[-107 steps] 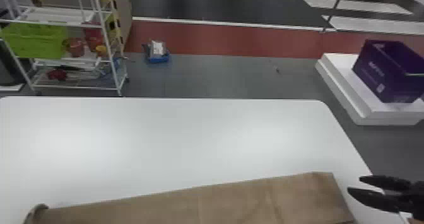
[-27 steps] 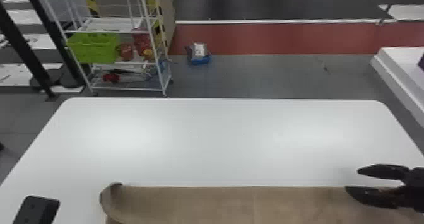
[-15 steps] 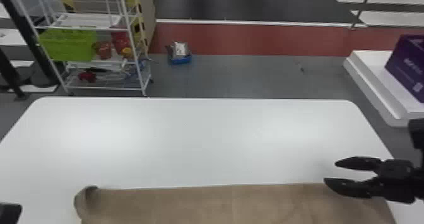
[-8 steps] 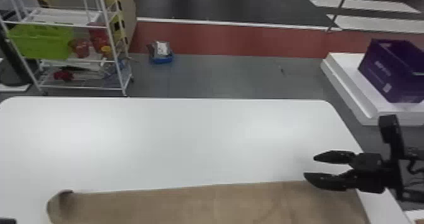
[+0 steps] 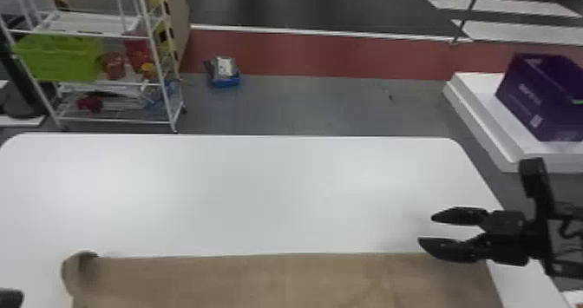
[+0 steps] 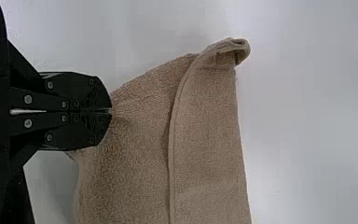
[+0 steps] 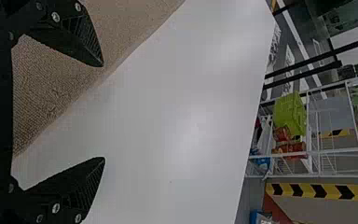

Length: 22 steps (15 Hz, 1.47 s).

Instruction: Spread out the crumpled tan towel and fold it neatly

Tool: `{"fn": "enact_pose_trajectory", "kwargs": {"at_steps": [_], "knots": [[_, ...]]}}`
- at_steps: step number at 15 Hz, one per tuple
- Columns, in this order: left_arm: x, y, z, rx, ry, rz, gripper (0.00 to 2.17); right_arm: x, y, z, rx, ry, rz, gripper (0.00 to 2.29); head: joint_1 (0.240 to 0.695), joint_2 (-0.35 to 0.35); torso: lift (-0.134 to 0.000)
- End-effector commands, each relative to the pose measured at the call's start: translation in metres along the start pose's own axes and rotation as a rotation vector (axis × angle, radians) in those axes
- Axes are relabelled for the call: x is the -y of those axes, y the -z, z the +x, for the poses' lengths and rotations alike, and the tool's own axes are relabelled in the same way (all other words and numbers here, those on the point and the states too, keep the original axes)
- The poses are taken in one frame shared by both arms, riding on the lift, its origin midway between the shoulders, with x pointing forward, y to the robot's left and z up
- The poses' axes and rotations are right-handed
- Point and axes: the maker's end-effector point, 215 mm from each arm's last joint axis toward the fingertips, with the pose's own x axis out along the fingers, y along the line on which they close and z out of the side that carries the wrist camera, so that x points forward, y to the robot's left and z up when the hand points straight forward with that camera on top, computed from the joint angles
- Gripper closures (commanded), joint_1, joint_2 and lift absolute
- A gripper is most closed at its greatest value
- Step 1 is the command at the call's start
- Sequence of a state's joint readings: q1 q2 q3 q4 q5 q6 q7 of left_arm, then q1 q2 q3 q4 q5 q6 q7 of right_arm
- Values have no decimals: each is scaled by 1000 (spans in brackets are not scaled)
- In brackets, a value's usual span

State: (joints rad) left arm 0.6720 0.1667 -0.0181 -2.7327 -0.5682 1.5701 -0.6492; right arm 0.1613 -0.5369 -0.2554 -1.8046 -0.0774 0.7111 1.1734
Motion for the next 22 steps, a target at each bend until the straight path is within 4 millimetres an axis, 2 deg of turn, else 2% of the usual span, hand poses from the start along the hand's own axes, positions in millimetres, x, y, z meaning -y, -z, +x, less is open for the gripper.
{"fn": "enact_pose_trajectory", "kwargs": {"at_steps": [1, 3, 4, 7, 9, 10, 12, 15, 16, 17, 18, 22], "knots": [[-3, -9, -18, 24, -128, 92, 1787, 0, 1, 0, 0, 0, 2, 178, 695, -87, -122], [2, -10, -31, 34, -235, 199, 1787, -1, 1, 1, 0, -2, 2, 178, 695, -79, -122], [15, -9, -30, 35, -249, 265, 1787, -2, 2, 2, -1, -6, -2, 178, 695, -70, -122], [60, 1, -16, 20, -196, 347, 1787, -3, 4, 3, -2, -7, -4, 178, 695, -97, -122], [80, 3, -8, 15, -168, 381, 1781, -3, 6, 3, -5, -9, -2, 178, 695, -162, -122], [81, 7, 0, 1, -174, 399, 1771, -3, 8, 2, -9, -8, -4, 178, 695, -162, -122], [82, 15, 14, -33, -172, 419, 1578, -1, 8, 0, -9, -2, -18, 178, 695, -178, -122], [89, 25, 20, -56, -154, 427, 1555, -1, 5, -1, -4, -7, -20, 178, 695, -210, -122], [87, 25, 22, -60, -161, 426, 1166, -2, 5, 0, -2, -8, -22, 178, 695, -221, -122], [77, 23, 21, -58, -191, 424, 316, -2, 5, 0, -4, -7, -20, 178, 695, -226, -122], [60, 18, 18, -50, -246, 414, -2, -2, 6, 0, -5, -7, -19, 178, 695, -227, -122], [10, -5, -14, 11, -330, 310, 26, -2, 7, -1, -5, -6, -17, 178, 695, -171, -122]]}}
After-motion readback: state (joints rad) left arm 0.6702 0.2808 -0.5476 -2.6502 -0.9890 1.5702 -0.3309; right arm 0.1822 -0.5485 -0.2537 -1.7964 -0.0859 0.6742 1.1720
